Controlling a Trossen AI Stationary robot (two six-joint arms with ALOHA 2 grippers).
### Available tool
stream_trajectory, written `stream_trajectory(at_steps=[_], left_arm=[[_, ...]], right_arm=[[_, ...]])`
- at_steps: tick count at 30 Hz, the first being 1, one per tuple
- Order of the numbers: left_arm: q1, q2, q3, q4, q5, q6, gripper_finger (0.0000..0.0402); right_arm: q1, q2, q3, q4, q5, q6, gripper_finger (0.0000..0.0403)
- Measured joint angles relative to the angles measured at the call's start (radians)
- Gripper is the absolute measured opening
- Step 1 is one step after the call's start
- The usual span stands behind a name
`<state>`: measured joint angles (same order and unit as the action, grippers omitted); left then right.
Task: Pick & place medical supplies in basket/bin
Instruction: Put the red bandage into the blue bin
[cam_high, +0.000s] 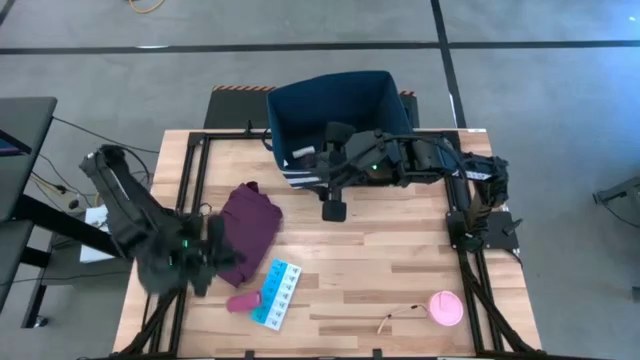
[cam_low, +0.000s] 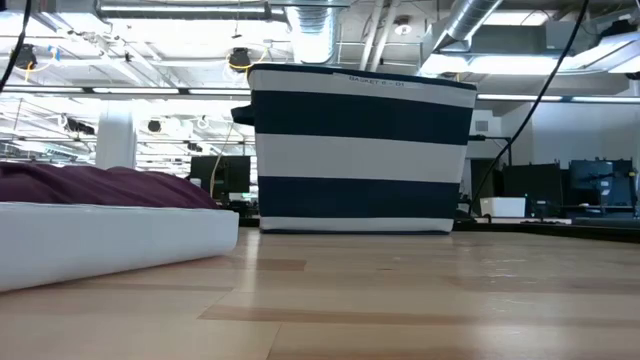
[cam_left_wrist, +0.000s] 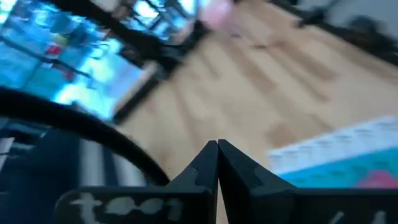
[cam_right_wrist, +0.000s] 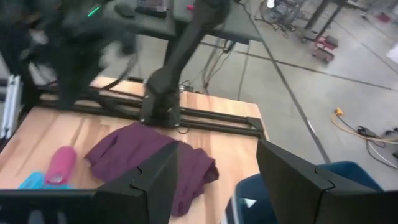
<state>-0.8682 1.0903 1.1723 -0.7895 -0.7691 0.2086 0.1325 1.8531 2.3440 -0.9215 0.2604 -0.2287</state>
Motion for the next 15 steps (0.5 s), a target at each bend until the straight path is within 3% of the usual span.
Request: stream_trajectory(at_steps=[3,7,15], left_arm=[[0.126,-0.036,0.063,-0.002,0.087,0.033,0.0001],[0.251,-0.058,0.052,-0.027,0.344,-0.188,0.0],[0.267,0.014,-0.122,-0.088,0.682,-0.475,0.0028]], right_arm=[[0.025,0.0,0.0,-0.033,0.0,-0.004,0.0207],[0.051,0.0,0.0,-0.083,0.001,0.003,0.0208],[0.06,0.0,0.0,-0.104,0.003,0.004,0.0209]])
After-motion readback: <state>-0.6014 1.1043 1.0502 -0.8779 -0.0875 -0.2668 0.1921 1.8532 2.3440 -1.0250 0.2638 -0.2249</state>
